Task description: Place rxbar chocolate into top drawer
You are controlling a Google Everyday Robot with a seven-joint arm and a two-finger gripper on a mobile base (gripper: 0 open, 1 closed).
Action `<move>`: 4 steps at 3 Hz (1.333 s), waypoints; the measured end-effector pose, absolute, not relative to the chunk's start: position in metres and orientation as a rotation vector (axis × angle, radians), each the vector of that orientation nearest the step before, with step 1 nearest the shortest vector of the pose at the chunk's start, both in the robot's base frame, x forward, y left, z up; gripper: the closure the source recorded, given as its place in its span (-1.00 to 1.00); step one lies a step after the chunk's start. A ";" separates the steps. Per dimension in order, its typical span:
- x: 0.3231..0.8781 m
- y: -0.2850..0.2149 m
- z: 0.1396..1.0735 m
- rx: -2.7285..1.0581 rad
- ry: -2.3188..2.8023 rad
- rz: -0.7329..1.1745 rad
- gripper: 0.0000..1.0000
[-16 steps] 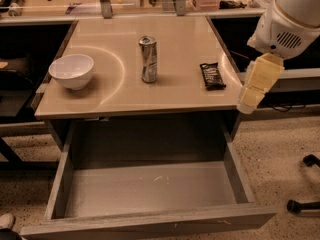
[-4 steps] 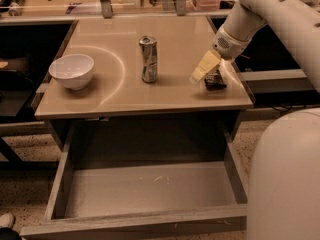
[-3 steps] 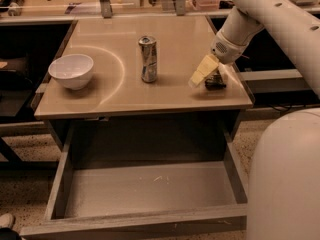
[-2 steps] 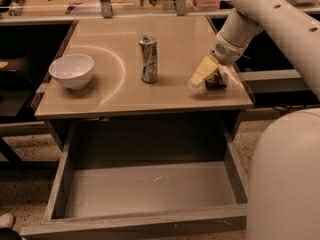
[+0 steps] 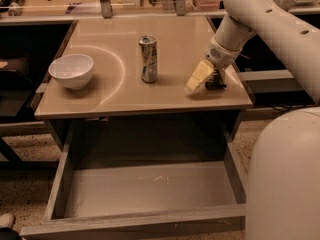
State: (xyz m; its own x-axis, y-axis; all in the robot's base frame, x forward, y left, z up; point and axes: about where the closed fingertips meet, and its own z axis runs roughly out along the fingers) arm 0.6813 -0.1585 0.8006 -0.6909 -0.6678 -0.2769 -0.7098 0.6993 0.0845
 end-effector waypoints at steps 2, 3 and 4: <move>0.681 -0.158 0.800 -1.105 2.684 0.272 -0.16; 0.681 -0.158 0.800 -1.105 2.684 0.272 0.29; 0.681 -0.158 0.800 -1.105 2.684 0.272 0.77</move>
Offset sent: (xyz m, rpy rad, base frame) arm 0.0000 0.0000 -0.0003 -0.0002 0.0003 0.0001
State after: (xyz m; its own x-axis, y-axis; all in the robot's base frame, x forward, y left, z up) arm 0.6813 -0.1584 0.8003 -0.6909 -0.6680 -0.2765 -0.7099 0.6992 0.0847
